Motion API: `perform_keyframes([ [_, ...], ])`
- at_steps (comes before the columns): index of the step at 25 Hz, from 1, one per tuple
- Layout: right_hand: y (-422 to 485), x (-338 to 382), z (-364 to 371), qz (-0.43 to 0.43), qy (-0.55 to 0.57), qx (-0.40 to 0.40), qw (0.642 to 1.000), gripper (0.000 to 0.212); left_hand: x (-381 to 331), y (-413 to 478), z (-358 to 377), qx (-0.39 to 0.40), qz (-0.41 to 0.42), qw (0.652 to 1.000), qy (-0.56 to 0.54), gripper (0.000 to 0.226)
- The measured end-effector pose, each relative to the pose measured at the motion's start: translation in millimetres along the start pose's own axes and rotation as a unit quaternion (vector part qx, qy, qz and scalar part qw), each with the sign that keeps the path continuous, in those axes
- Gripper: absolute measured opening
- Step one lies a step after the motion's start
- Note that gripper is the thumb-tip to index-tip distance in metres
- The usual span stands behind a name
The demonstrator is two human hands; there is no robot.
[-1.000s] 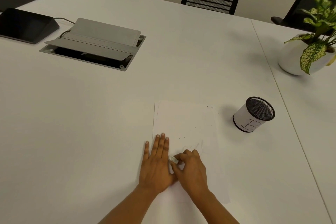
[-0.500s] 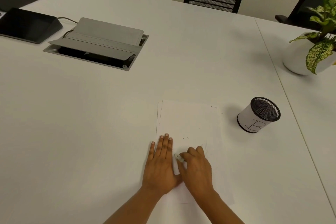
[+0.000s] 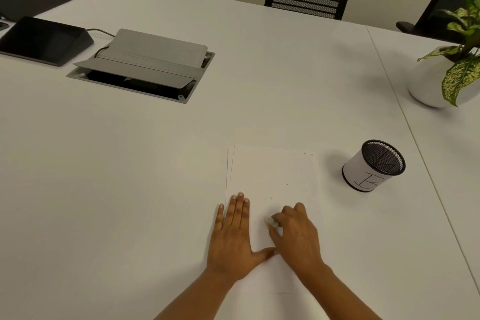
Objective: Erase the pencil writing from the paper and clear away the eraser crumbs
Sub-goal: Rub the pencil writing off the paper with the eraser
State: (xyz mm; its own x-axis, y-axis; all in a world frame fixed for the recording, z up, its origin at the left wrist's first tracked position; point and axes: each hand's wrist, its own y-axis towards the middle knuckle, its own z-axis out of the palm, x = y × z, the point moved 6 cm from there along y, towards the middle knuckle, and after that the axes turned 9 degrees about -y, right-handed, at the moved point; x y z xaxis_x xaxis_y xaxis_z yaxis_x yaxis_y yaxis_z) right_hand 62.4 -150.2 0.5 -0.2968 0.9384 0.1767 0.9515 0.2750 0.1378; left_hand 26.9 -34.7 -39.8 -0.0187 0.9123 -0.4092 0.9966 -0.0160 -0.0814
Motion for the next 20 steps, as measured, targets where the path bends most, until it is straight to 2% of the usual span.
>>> perform_keyframes([
  [4, -16.6, 4.5, 11.2, -0.028, 0.026, 0.062, 0.997, 0.031, -0.5, -0.2, -0.7, -0.007, 0.015, 1.0, -0.004, 0.102],
  [9, 22.2, -21.7, -4.9, 0.029, -0.035, 0.03, 0.999, 0.03, 0.3, -1.2, 1.2, -0.001, -0.002, 1.0, 0.007, 0.112],
  [12, 19.9, -20.2, -7.7, 0.062, -0.022, 0.009, 0.998, 0.032, 0.3, -1.2, 1.9, -0.004, 0.0, 1.0, -0.001, 0.112],
  [16, -6.8, 15.9, 0.8, -0.01, 0.012, 0.059, 0.998, 0.021, -0.3, -0.2, 0.9, -0.002, 0.007, 1.0, 0.003, 0.102],
  [20, -0.9, 15.6, -7.1, -0.038, -0.018, 0.036, 0.998, 0.02, 0.1, 0.2, 0.5, 0.002, 0.003, 1.0, -0.006, 0.104],
])
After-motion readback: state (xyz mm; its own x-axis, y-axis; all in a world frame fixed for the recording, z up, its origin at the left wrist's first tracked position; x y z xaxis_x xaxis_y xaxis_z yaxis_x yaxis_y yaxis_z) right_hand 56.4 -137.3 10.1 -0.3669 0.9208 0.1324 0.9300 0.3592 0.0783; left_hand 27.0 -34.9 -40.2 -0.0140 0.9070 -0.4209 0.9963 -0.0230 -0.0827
